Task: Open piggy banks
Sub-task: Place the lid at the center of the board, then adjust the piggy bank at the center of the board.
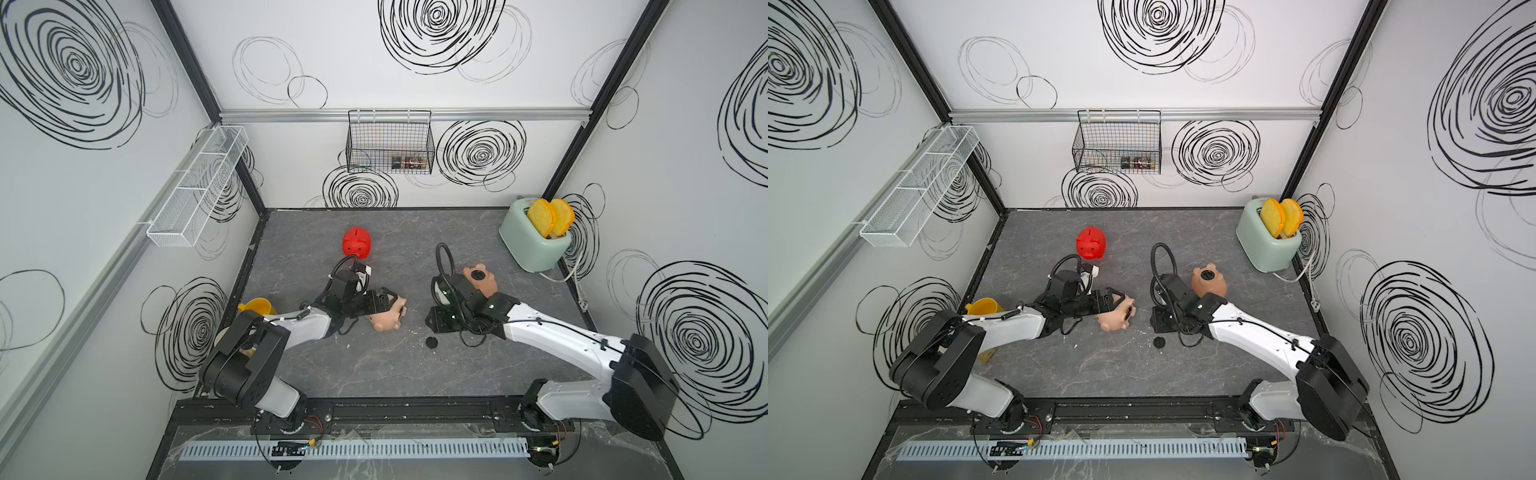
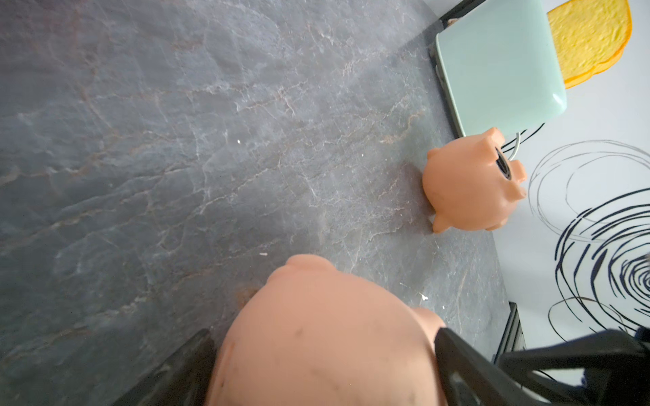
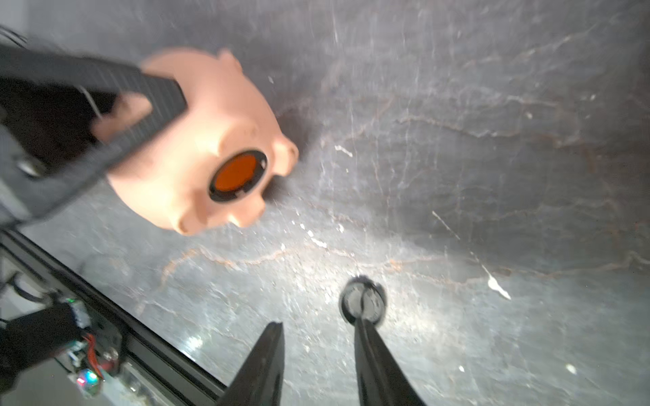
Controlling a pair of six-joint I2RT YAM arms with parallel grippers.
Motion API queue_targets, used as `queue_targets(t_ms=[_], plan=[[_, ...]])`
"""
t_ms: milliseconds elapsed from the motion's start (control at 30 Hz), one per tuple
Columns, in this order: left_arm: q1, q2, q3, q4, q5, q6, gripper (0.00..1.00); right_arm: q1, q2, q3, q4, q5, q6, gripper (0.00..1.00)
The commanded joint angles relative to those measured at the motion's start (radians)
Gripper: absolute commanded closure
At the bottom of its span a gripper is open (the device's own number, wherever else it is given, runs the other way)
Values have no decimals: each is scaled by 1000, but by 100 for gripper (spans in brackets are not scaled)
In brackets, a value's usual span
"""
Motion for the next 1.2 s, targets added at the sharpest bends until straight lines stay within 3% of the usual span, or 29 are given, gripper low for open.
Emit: queue_targets(t_ms=[0, 200, 433, 733, 1167], plan=[[-5, -22, -16, -84, 16, -14, 0, -23, -40, -94, 220, -49, 90, 51], [-6, -72, -24, -89, 27, -33, 0, -17, -22, -135, 411, -118, 150, 27], [-3, -117, -22, -95, 34, -47, 1, 32, 91, -83, 513, -143, 168, 9], [3, -167, -40, -89, 43, -66, 2, 58, 234, -6, 514, -140, 192, 6], [20, -207, -75, -97, 49, -67, 6, 31, 324, -6, 582, -171, 248, 16]])
